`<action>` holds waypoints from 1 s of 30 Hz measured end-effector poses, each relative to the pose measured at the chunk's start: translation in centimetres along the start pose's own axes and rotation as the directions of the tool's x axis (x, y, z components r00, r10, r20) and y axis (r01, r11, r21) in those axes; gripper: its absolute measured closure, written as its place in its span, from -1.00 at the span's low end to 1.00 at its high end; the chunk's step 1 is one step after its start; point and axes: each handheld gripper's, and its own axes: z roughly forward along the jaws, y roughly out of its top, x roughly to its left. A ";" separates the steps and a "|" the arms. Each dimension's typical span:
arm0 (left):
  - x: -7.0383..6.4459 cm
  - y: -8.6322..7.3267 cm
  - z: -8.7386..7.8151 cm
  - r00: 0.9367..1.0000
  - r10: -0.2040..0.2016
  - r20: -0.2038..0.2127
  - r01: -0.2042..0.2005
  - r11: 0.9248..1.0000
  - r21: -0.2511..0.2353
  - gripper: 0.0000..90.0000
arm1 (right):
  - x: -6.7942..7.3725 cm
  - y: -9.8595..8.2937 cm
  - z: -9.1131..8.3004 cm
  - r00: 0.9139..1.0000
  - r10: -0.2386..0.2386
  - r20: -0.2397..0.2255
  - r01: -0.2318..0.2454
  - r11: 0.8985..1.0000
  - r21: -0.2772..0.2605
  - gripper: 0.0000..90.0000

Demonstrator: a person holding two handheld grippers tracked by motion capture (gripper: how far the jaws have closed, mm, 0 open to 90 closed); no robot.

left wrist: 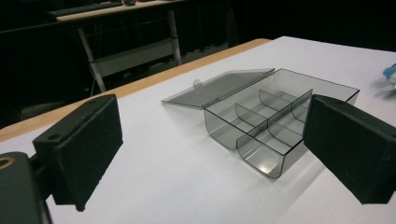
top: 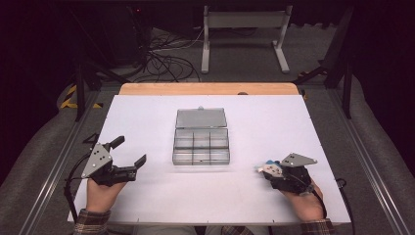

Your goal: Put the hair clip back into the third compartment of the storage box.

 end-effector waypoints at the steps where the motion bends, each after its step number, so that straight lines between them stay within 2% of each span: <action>1: 0.0 0.0 0.0 1.000 0.001 0.001 -0.001 1.000 0.000 -0.88 | 0.1 0.1 0.0 1.000 -0.001 0.000 0.001 1.000 -0.010 -0.10; 11: 0.0 -0.1 0.1 1.000 -0.004 0.008 0.004 1.000 0.002 -0.88 | 0.6 0.9 0.0 1.000 0.003 -0.001 -0.003 0.999 -0.051 -0.06; 16: 0.1 -0.1 0.1 1.000 0.000 0.007 0.000 1.000 0.002 -0.88 | 1.0 1.5 0.1 1.000 0.016 -0.019 -0.018 0.997 -0.076 -0.05; 22: 0.0 -0.1 0.2 1.000 -0.006 0.008 0.006 1.000 0.000 -0.88 | 1.3 2.1 0.3 1.000 0.009 -0.019 -0.011 0.996 -0.090 -0.04; 30: -0.3 -0.1 0.5 1.000 0.007 0.018 -0.007 1.000 0.012 -0.88 | 2.1 3.2 0.6 0.999 -0.013 -0.029 0.010 0.994 -0.112 -0.04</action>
